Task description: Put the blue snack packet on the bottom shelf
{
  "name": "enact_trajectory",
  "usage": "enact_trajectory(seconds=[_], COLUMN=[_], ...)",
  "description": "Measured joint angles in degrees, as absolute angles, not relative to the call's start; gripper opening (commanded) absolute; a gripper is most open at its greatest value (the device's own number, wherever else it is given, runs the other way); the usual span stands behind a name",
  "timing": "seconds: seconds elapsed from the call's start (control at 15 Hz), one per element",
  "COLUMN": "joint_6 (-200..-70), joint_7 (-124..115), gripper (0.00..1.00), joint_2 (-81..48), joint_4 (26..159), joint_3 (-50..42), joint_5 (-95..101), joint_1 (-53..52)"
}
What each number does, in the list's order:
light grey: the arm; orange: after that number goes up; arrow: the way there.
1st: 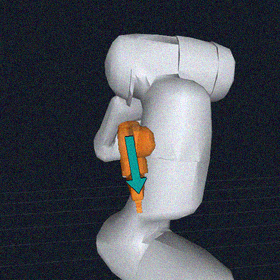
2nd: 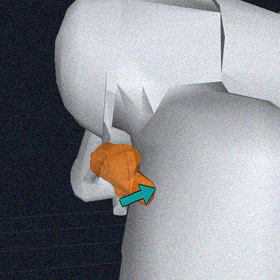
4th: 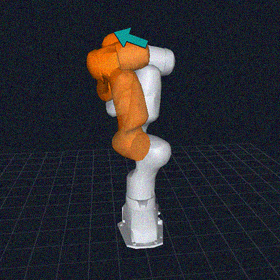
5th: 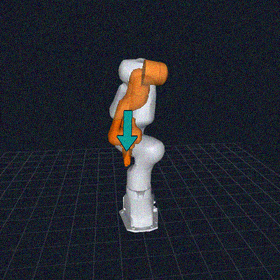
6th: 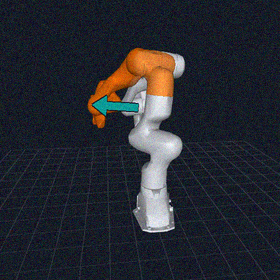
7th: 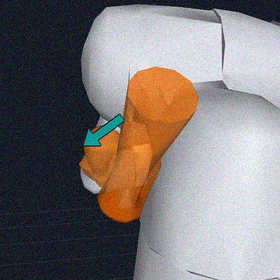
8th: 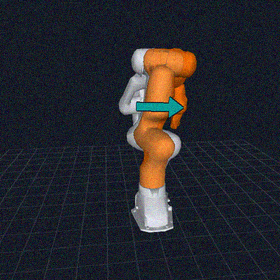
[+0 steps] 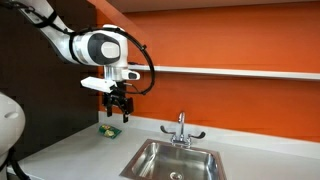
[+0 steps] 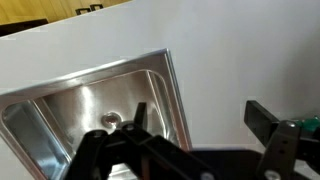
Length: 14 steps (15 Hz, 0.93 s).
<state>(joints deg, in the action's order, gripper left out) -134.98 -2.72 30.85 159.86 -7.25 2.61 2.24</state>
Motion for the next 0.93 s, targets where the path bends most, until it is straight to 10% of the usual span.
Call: enact_trajectory(seconds=[0.93], joint_6=[-145.5], joint_7=[4.3], gripper=[1.0], joint_2=[22.9], joint_4=[159.8], joint_3=[-6.9], joint_5=[2.6], joint_1=[0.9])
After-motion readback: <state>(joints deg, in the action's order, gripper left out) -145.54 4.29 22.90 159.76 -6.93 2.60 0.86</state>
